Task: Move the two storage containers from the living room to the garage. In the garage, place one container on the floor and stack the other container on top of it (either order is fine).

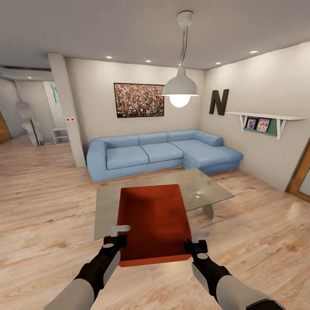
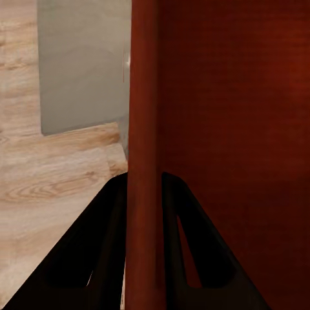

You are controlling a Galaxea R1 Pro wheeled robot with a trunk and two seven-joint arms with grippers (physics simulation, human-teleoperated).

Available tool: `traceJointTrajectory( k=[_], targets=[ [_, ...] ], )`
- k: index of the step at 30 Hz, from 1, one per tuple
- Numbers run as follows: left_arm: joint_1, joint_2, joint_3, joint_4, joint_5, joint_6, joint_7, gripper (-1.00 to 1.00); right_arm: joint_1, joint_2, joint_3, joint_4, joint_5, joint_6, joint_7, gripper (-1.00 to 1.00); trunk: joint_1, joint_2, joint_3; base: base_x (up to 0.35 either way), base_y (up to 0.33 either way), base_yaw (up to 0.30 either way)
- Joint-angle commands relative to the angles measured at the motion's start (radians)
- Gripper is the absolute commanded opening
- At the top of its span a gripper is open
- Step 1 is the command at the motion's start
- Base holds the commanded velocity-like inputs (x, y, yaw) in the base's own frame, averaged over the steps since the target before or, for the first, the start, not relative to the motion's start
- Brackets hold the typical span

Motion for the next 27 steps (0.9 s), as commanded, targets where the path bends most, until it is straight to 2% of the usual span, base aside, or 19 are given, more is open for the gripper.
traceJointTrajectory(
  k=[1, 27],
  targets=[
    [-0.001, -0.002, 0.004, -0.003, 0.09, 0.005, 0.009, -1.0, -0.001, 0.006, -0.012, 0.0, -0.007, -0.005, 0.0, -1.0, 0.0, -0.001, -0.001, 0.0, 0.0, 0.269],
    [-0.001, -0.002, 0.004, -0.004, 0.09, 0.006, 0.009, -1.0, -0.001, 0.006, -0.012, 0.0, -0.007, -0.005, 0.002, -1.0, 0.0, -0.001, 0.021, 0.0, 0.0, 0.274]
  ],
)
